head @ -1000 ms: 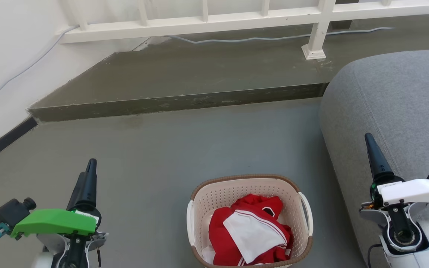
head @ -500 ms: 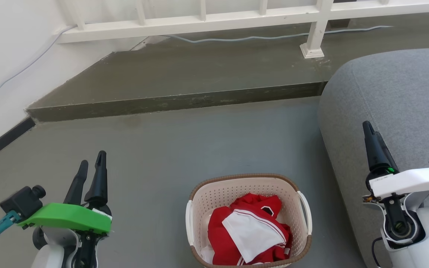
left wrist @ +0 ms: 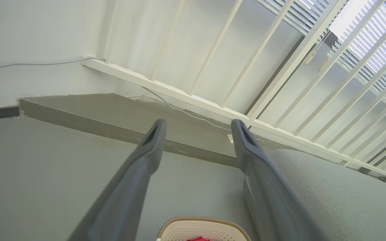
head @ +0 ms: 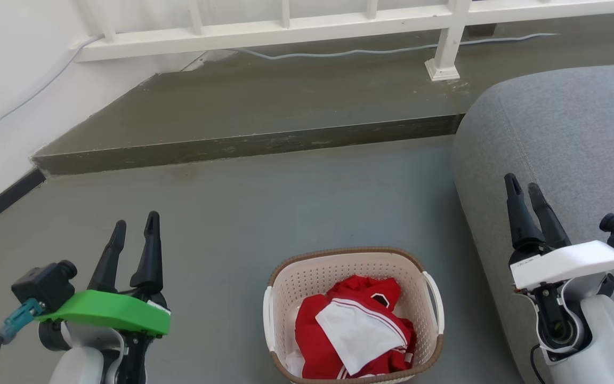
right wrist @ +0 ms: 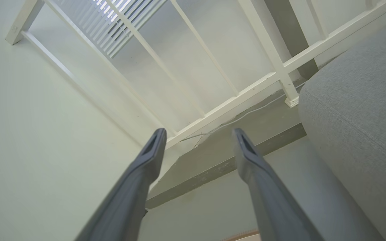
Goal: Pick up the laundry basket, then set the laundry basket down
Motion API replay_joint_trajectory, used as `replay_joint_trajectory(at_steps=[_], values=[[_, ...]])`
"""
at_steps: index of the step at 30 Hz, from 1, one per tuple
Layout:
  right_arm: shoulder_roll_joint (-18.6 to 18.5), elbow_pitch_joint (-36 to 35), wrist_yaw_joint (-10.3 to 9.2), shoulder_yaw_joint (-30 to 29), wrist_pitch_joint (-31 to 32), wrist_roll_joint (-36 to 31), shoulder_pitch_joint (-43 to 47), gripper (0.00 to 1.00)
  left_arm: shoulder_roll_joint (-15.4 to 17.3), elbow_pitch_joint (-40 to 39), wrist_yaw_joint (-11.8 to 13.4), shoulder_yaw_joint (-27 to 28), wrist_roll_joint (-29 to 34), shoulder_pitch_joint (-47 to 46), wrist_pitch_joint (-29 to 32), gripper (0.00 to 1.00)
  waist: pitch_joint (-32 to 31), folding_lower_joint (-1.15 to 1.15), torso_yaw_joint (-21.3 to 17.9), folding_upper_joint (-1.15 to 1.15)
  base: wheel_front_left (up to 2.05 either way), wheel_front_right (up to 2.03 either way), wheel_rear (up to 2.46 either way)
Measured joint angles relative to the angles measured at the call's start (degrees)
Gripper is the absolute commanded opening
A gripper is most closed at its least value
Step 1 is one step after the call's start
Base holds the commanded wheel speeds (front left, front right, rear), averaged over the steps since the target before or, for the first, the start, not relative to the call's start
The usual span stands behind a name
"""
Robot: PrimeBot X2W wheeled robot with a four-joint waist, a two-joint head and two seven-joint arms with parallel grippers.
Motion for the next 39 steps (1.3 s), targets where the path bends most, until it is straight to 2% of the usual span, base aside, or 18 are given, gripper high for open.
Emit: replay_joint_trajectory(at_steps=[25,39], values=[[1.21,-0.13,0.03,0.92,-5.27,-19.19,-0.66,1.00,-0.57,-2.26,-0.07,-1.53,18.14,-0.02,-5.02,1.00,0.21,0.00,-0.72,0.00,0.00,0.00,0.00],[1.78,0.55,0.04,0.53,-5.57,-21.37,-1.18,1.00,-1.21,-2.44,-0.08,-1.07,18.83,-0.05,-5.04,1.00,-0.03,-0.01,-0.93,0.00,0.00,0.00,0.00]])
